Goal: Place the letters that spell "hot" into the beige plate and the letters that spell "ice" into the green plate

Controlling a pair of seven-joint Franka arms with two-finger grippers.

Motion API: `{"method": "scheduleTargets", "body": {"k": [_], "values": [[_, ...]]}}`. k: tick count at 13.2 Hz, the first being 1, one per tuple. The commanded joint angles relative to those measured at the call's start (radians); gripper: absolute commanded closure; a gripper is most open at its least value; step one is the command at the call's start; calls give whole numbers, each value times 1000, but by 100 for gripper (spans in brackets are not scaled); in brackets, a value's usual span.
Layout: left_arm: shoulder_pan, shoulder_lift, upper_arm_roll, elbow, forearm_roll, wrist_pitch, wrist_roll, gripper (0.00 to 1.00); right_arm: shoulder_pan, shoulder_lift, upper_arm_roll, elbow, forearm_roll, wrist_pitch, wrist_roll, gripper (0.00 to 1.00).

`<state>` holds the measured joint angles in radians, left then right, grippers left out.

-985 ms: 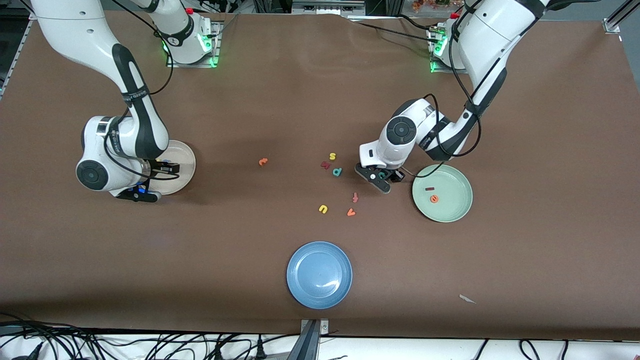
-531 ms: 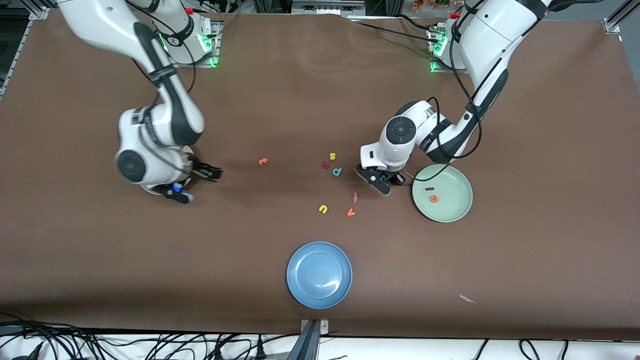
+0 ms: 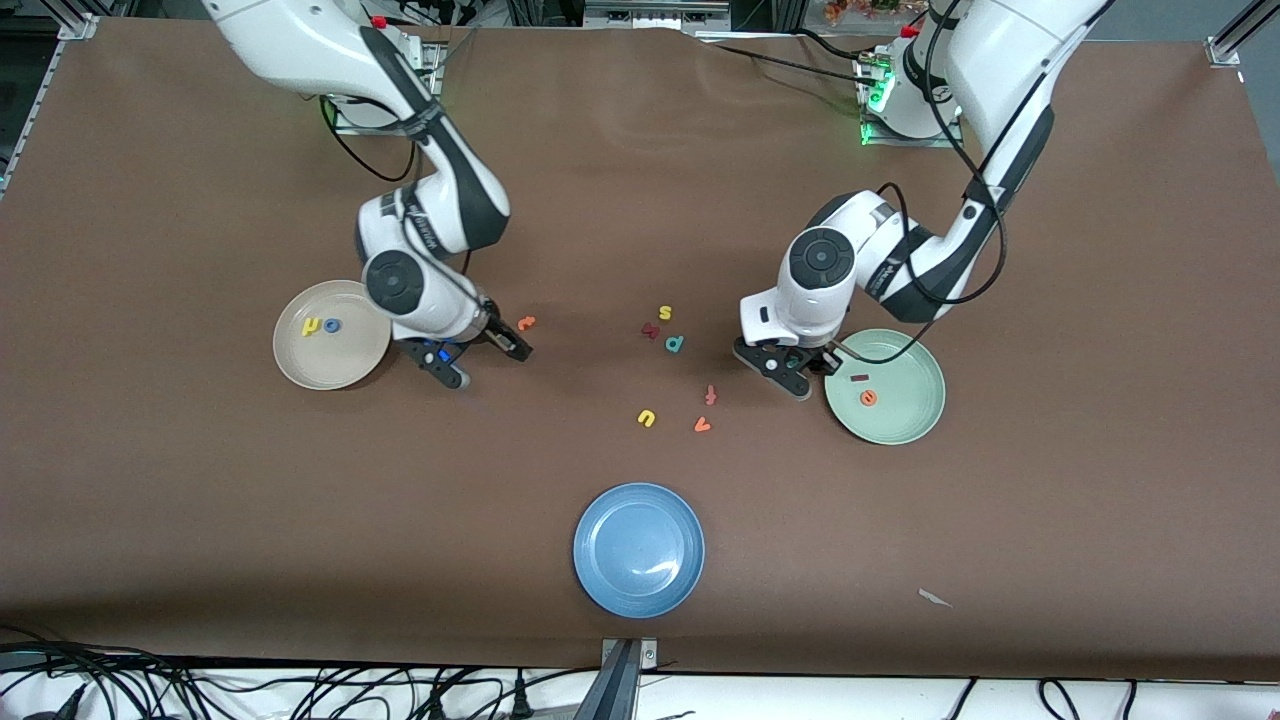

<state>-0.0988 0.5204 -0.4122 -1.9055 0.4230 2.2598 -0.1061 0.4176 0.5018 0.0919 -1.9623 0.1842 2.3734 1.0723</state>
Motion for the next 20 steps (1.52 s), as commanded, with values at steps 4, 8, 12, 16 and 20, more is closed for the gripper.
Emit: {"method": "scheduleTargets", "body": {"k": [4,8,12,16,20], "values": [[131,-52,-10,-18,23,-74,123,100,30,-22,-3,-190,6,263,74,8],[203,-46,-10,-73,25,-74,169,100,32,-42,22,-204,6,260,107,13],[249,-46,-11,-133,26,-31,177,84,33,-43,28,-205,6,262,124,17],[254,-60,-22,-132,23,-16,170,0,33,-35,28,-208,3,265,124,28],[254,-138,-102,-84,-48,-103,152,0,44,-25,28,-211,3,268,124,33]]}}
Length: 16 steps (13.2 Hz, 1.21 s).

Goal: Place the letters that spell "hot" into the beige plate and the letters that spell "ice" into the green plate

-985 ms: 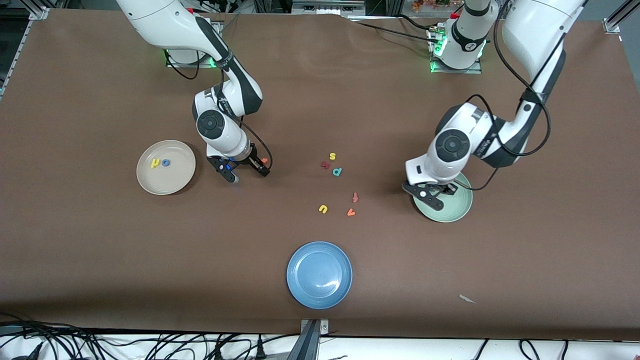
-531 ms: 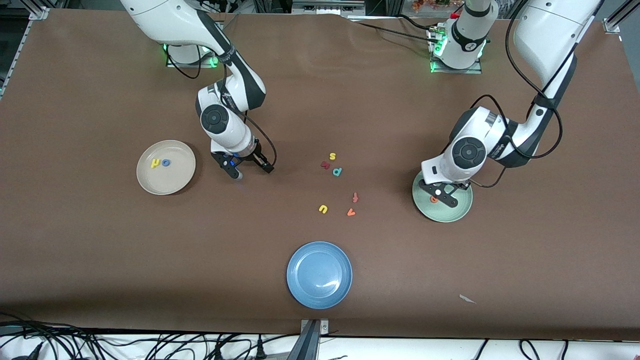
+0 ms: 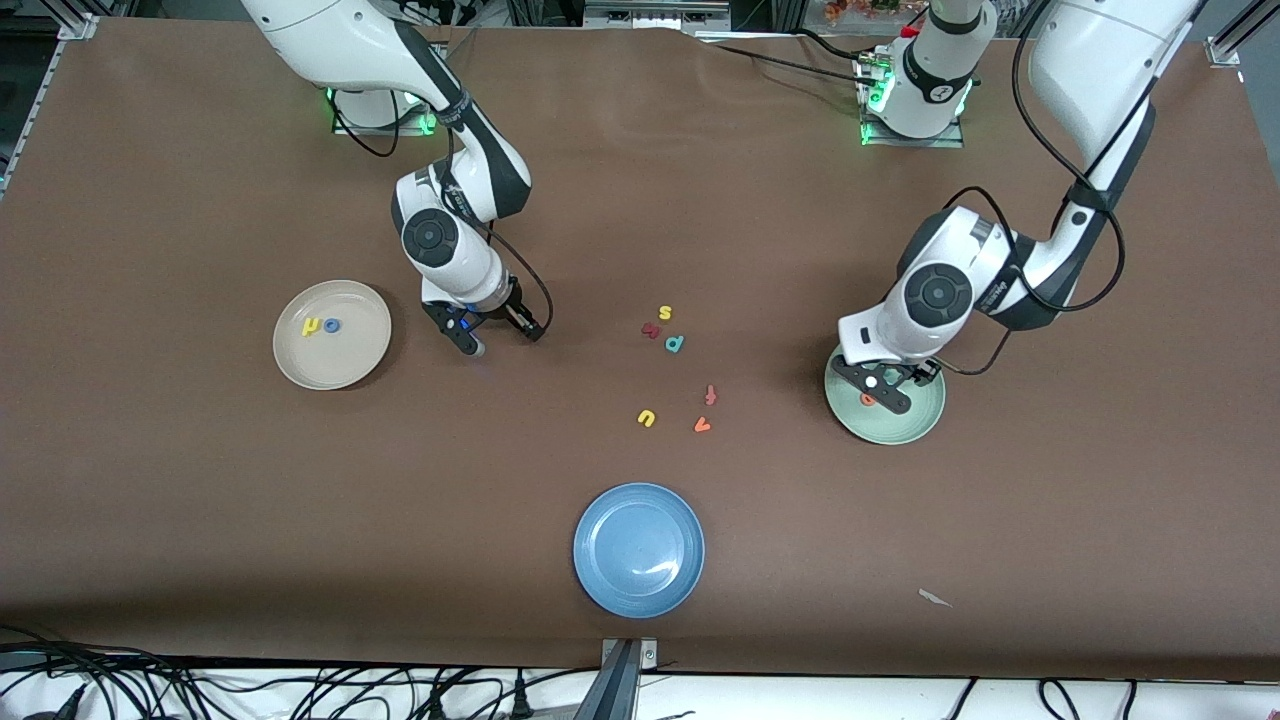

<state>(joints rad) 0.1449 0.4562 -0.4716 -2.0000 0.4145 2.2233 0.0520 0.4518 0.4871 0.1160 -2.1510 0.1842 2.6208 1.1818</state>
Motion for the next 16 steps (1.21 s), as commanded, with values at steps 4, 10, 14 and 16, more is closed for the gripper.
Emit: {"method": "scheduleTargets", "body": {"k": [4,10,14,16], "values": [[-4,-90,-51,223,-140,-334,-14,0,18,-2,4,-21,3,31,15,35],[5,-94,-45,600,-207,-626,-29,0,18,8,1,-20,-6,38,9,60],[-147,-242,254,598,-344,-634,-23,0,18,8,1,-18,-6,35,7,74],[-211,-293,327,589,-349,-636,-23,0,16,7,-3,-14,-6,31,7,84]]}}
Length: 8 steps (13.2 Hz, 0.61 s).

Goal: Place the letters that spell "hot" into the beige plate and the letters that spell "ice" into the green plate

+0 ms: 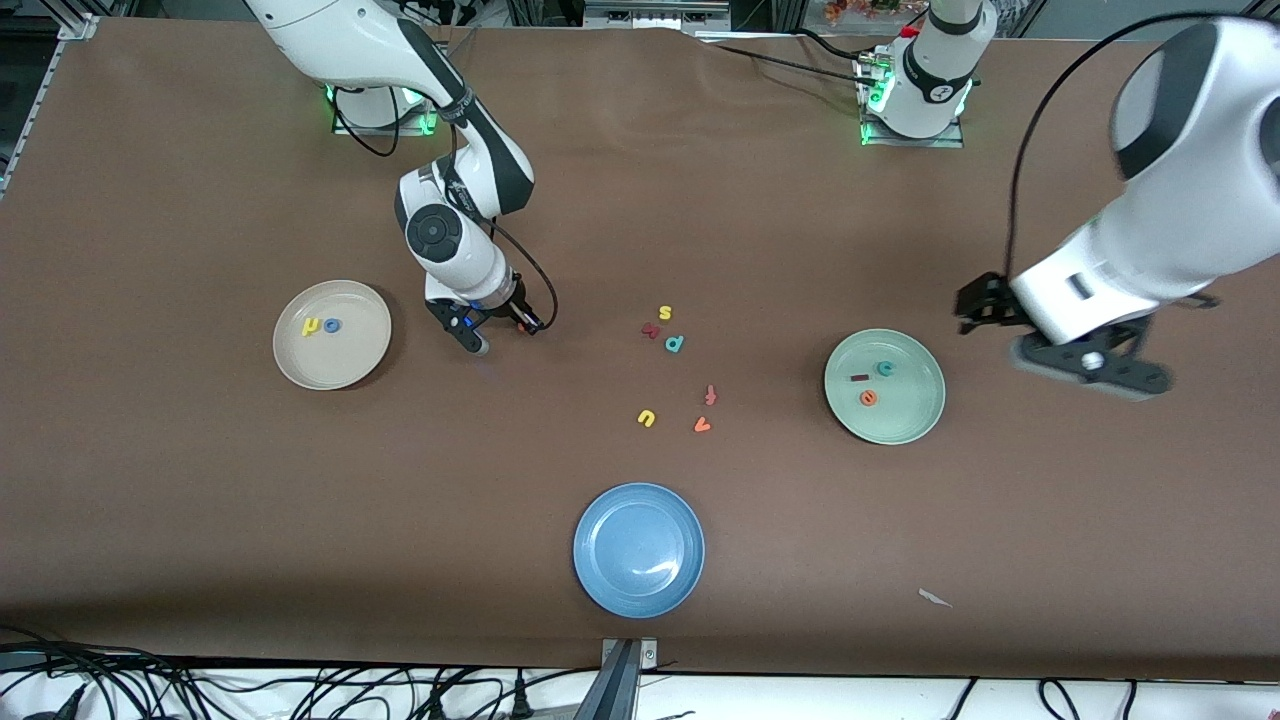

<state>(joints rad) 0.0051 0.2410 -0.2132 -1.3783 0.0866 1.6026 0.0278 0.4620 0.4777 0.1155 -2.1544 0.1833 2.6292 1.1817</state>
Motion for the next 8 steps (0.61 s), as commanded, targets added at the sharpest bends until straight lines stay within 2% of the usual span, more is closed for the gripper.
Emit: {"method": "scheduleTargets", "body": {"k": [1,3,5,8], "values": [[-71,-100,71,-53,-21,-13,1,0,6,16,-5,-9,-5,20,7,85],[-68,-204,74,-189,-27,12,-3,0,6,7,-7,-2,-5,17,7,87],[-65,-241,72,-252,-37,30,-3,0,4,-11,-28,26,-5,-49,1,87],[-67,-249,77,-283,-50,54,-6,0,4,-48,-100,173,-22,-362,-69,87]]}}
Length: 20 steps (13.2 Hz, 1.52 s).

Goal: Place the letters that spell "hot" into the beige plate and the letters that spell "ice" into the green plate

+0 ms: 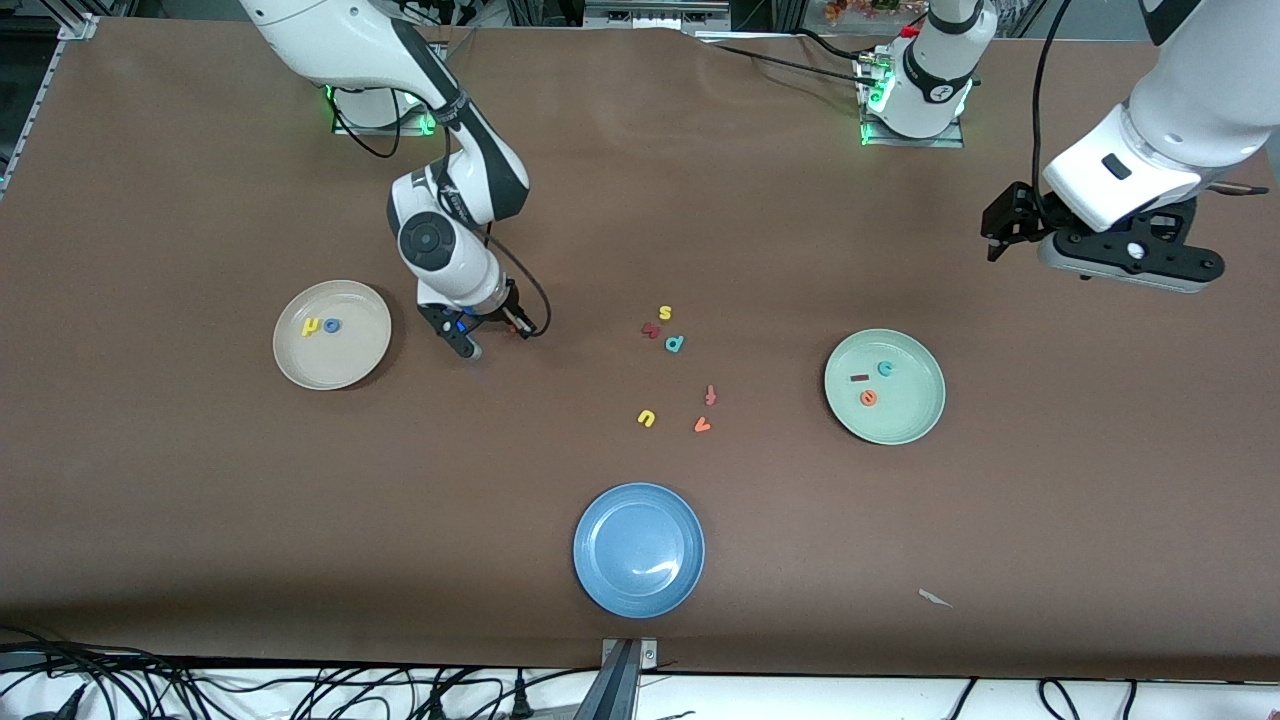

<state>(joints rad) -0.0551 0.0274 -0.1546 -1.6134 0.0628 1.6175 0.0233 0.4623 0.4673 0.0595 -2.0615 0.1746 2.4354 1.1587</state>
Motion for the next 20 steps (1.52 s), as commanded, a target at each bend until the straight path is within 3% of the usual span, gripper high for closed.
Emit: {"method": "scheduleTargets", "body": {"k": [1,4,7,9,13,15,16,17,20], "values": [[-9,-41,18,-48,-26,38,-6,0,4,-51,-78,111,-14,-262,-107,87],[-19,-55,26,-49,-49,-11,-8,0,4,-87,-226,110,-14,-393,-394,87],[-29,-53,70,-49,-106,-19,-3,0,1,-72,-349,71,-12,-400,-667,87],[-37,-52,78,-49,-100,-21,0,0,-5,-52,-391,43,-11,-374,-782,87],[-49,-40,69,-34,-44,-68,-9,0,-60,2,-399,-5,3,-282,-933,84],[-48,-38,67,-34,-49,-68,-8,0,-60,-5,-399,-2,5,-289,-938,50],[-48,-35,67,-34,-50,-68,-8,0,-60,-16,-400,4,5,-292,-939,23],[-48,-35,67,-34,-50,-68,-8,0,-60,-31,-402,9,5,-298,-939,6],[-40,-35,67,-33,-50,-67,-2,0,-60,-74,-425,88,5,-410,-959,1]]}}
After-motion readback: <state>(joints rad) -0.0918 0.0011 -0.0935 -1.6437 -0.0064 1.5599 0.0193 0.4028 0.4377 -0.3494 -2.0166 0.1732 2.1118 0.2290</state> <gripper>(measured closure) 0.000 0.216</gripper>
